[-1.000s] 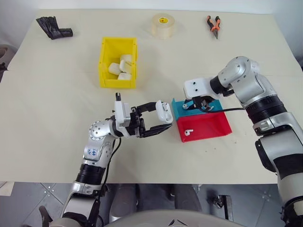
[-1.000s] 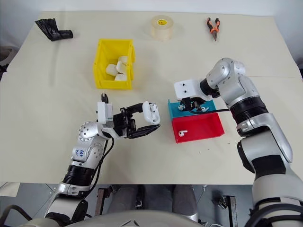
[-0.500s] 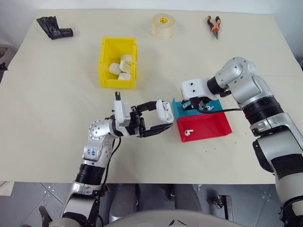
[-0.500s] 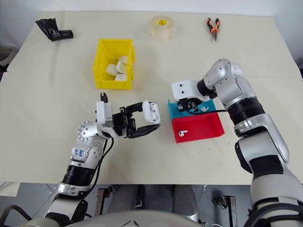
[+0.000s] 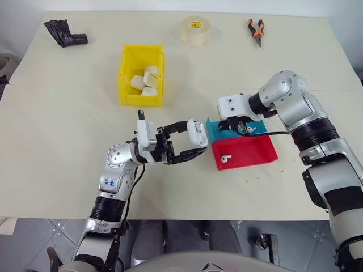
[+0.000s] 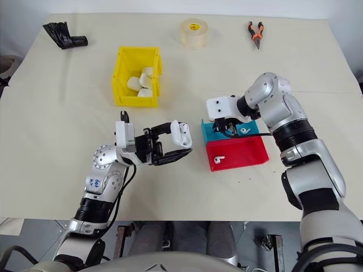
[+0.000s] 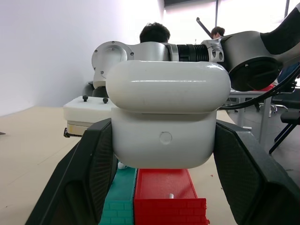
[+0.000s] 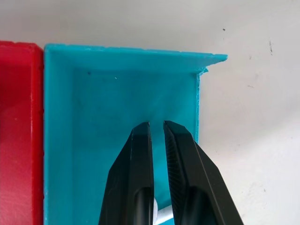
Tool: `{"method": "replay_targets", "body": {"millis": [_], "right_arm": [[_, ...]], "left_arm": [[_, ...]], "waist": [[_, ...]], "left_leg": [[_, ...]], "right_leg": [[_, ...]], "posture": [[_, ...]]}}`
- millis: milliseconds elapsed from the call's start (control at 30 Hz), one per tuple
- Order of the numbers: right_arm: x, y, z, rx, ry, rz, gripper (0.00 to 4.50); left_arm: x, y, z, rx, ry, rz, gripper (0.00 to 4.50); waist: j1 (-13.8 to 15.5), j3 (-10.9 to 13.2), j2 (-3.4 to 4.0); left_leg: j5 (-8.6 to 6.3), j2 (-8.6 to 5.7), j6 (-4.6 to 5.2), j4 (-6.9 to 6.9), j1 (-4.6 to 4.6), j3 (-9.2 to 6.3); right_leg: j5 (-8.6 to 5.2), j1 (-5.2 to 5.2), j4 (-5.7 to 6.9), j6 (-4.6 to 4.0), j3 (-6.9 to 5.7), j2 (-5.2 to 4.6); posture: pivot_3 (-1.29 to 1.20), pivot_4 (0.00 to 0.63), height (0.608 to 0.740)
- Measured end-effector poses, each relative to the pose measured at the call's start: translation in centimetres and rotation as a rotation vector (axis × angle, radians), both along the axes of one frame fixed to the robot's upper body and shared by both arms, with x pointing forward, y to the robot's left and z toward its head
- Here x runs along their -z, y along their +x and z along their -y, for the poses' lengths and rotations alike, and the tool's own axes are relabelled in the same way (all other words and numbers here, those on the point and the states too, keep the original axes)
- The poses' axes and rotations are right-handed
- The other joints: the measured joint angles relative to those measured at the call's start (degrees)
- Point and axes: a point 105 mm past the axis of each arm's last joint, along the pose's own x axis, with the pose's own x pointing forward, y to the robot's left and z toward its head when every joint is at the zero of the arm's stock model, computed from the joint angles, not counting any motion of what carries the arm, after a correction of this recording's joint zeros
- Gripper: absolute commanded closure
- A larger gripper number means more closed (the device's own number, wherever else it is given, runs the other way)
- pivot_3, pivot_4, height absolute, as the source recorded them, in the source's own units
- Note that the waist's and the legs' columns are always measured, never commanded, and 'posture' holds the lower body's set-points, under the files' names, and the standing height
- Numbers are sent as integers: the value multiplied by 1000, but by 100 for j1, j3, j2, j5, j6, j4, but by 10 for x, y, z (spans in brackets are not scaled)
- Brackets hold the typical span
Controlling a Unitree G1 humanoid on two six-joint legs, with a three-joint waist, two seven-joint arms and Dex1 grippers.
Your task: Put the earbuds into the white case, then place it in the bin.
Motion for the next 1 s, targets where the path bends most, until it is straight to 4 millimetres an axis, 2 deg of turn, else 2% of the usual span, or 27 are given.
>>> {"method": "replay_targets", "body": {"millis": [100, 233, 333, 500, 733, 833, 967, 1000], "right_arm": [[-3, -5, 10, 46, 29, -42, 3169], [-21, -4, 33, 104, 45, -4, 1730], [-25, -3, 55, 140, 17, 28, 682], [-20, -2, 81, 157, -62, 46, 682], [-14, 2, 81, 117, -101, 61, 682], [-11, 3, 78, 101, -112, 57, 1270], [-9, 3, 77, 85, -127, 53, 2561], [-9, 2, 78, 85, -131, 50, 2561]], "left_arm": [[-1, 0, 0, -1, 1, 2, 1699], [-1, 0, 0, -1, 0, 2, 1699], [-1, 0, 0, 1, -2, 1, 1699], [-1, 0, 2, 3, -11, 1, 1699], [-2, 0, 4, 2, -26, -1, 1699], [-2, 0, 3, -2, -28, -1, 1699], [-2, 0, 3, -7, -29, 0, 1699], [-2, 0, 3, -8, -29, 0, 1699]], "waist": [[22, 1, 1], [26, 1, 1], [16, 1, 1], [8, 1, 1], [5, 1, 1], [14, 1, 1], [18, 1, 1], [15, 1, 1]], "left_leg": [[0, -2, 1, 0, -7, -3], [-1, -5, 1, -4, -10, -3], [-1, -4, 1, -5, -9, -1], [-1, -3, 1, -6, -9, 3], [0, -2, 1, -6, -8, 3], [0, -3, 1, -5, -9, 3], [-1, -3, 1, -6, -9, 2], [0, -3, 1, -6, -9, 2]], "right_leg": [[0, -3, -3, 0, 0, -1], [0, -4, -8, 0, -2, -4], [0, -4, -8, 0, -2, -3], [0, -6, -8, 0, -1, -3], [0, -6, -7, 0, -1, -3], [0, -6, -8, 0, -1, -4], [0, -6, -8, 0, -1, -4], [0, -6, -8, 0, -1, -4]], "posture": [[0, 150, 740], [0, 150, 740], [0, 150, 740], [0, 150, 740], [0, 150, 740], [0, 150, 740], [0, 150, 740], [0, 150, 740]]}}
